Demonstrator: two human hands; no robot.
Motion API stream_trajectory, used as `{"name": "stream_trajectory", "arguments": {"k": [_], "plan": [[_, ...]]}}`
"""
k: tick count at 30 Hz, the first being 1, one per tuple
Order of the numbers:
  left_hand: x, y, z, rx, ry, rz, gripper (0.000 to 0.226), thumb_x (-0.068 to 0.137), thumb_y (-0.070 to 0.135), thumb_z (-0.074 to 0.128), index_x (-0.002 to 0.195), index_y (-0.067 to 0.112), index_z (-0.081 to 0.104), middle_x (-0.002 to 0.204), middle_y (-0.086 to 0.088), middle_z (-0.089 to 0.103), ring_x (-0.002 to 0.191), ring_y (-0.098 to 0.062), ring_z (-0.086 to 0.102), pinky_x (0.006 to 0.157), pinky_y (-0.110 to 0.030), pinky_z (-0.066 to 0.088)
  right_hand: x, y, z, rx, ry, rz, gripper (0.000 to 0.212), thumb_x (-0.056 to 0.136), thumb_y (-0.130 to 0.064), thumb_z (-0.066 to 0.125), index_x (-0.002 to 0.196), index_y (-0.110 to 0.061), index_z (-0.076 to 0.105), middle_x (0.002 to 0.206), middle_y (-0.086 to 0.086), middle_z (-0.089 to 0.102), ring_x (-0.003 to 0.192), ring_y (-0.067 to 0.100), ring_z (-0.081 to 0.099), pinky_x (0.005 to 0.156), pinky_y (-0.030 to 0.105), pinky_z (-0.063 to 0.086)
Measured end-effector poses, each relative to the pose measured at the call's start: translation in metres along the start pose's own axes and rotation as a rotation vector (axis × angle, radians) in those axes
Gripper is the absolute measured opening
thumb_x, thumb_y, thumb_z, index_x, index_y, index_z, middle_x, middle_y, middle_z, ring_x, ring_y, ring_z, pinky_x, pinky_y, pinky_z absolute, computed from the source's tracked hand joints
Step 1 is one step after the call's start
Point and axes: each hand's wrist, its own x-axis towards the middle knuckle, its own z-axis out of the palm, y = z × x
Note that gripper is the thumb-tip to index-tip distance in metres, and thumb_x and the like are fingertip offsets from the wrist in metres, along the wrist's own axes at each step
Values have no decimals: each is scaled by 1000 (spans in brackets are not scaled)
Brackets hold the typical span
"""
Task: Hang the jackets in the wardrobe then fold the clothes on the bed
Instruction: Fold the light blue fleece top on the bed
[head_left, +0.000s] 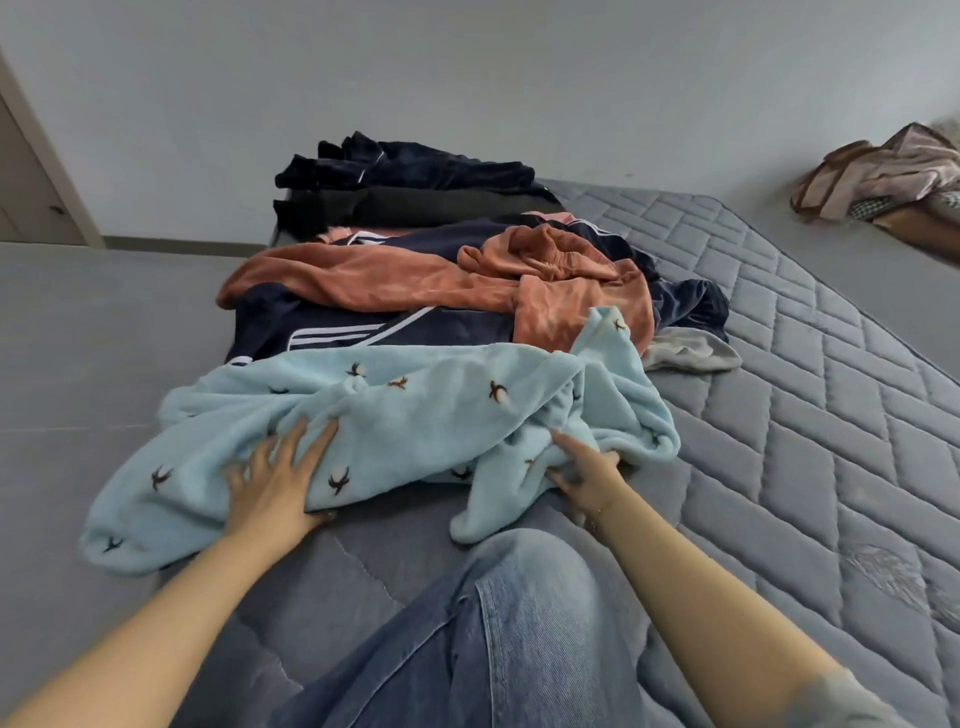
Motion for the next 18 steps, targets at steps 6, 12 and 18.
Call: {"name": "stream_trajectory", "arguments": {"k": [6,12,18], "plan": [[62,-9,-18,-307,82,83,54,92,17,55,142,37,46,138,4,54,121,-25,50,98,-40,42,43,-36,45,-150,-33,-340,85,77,-22,81,135,-52,25,121,2,64,94,19,68,68,35,58],[118,9,-66,-917,589,-77,20,84,20,54,100,25,64,107,3,57,96,-18,56,81,-23,42,71,-103,93,-459,-25,-834,76,92,-15,63,153,-29,21,96,-31,58,84,-22,58,72,3,47],[153,-2,-103,-379,761,261,50,82,8,55,131,13,60,127,-18,52,114,-33,42,97,-37,36,66,-138,103,-583,223,-1204,50,90,-7,55,137,-6,40,132,7,50,111,6,50,96,17,43]]}}
